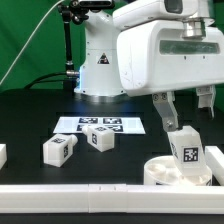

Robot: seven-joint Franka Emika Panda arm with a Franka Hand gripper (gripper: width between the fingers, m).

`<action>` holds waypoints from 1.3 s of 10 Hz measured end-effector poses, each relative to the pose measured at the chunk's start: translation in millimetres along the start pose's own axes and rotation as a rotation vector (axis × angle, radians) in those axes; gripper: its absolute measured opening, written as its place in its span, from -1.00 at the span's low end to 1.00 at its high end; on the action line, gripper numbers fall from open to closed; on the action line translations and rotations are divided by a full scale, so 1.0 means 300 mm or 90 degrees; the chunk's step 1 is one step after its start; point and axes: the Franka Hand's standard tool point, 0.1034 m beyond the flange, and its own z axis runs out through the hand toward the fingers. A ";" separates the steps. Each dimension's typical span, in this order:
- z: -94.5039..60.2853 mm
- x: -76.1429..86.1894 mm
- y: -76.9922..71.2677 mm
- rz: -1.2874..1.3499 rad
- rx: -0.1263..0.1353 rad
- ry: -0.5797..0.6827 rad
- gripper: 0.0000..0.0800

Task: Assemble stool

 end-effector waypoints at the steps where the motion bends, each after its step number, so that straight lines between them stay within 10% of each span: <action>1: -0.002 -0.003 -0.005 0.000 0.009 -0.009 0.62; 7: 0.016 -0.010 -0.129 -0.011 0.075 -0.140 0.62; 8: 0.027 0.008 -0.119 -0.092 0.055 -0.100 0.62; 13: 0.039 -0.020 -0.100 -0.306 0.069 -0.093 0.62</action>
Offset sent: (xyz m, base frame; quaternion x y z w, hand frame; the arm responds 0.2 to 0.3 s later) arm 0.0000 0.0000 0.0000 0.0000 -0.1938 0.0000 0.9810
